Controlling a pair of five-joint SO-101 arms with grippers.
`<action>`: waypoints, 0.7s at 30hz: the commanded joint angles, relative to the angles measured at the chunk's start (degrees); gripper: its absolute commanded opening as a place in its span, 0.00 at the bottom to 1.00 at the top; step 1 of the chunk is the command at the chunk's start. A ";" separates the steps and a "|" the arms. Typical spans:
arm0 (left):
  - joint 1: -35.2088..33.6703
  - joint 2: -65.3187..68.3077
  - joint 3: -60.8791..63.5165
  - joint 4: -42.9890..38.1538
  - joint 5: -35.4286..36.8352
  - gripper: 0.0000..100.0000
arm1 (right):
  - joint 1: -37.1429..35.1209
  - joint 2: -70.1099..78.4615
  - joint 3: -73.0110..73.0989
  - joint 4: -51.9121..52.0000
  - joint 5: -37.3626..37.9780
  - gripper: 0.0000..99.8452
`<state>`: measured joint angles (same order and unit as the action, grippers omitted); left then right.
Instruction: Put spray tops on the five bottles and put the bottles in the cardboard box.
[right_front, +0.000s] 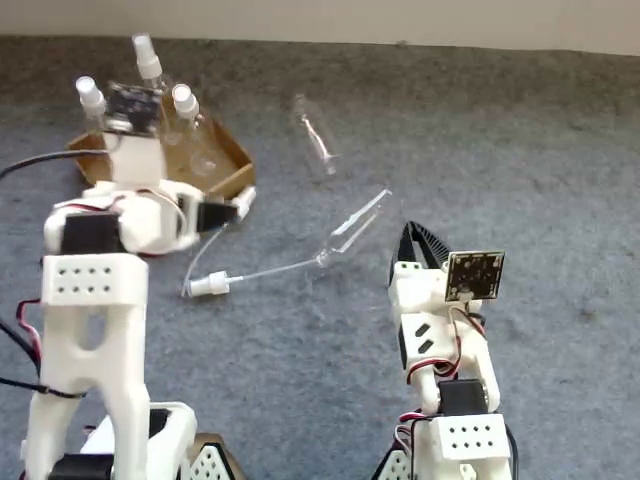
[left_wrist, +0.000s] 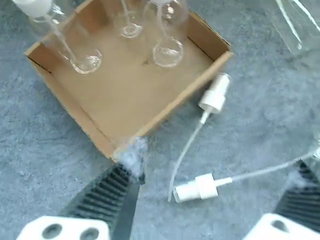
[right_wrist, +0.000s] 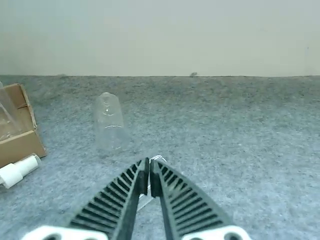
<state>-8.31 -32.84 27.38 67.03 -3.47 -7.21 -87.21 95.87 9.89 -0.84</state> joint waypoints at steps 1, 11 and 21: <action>10.24 -3.12 -0.31 5.27 -0.62 0.39 | 1.10 0.13 9.89 -1.36 0.44 0.00; 23.08 12.53 -4.88 0.97 -0.44 0.39 | 7.08 0.04 9.89 -1.89 0.44 0.00; 29.05 34.07 -26.33 1.14 -0.62 0.39 | 14.20 0.22 9.98 -5.41 0.44 0.00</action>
<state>16.92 -3.91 11.21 69.32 -3.47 5.98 -87.21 95.87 4.79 -0.84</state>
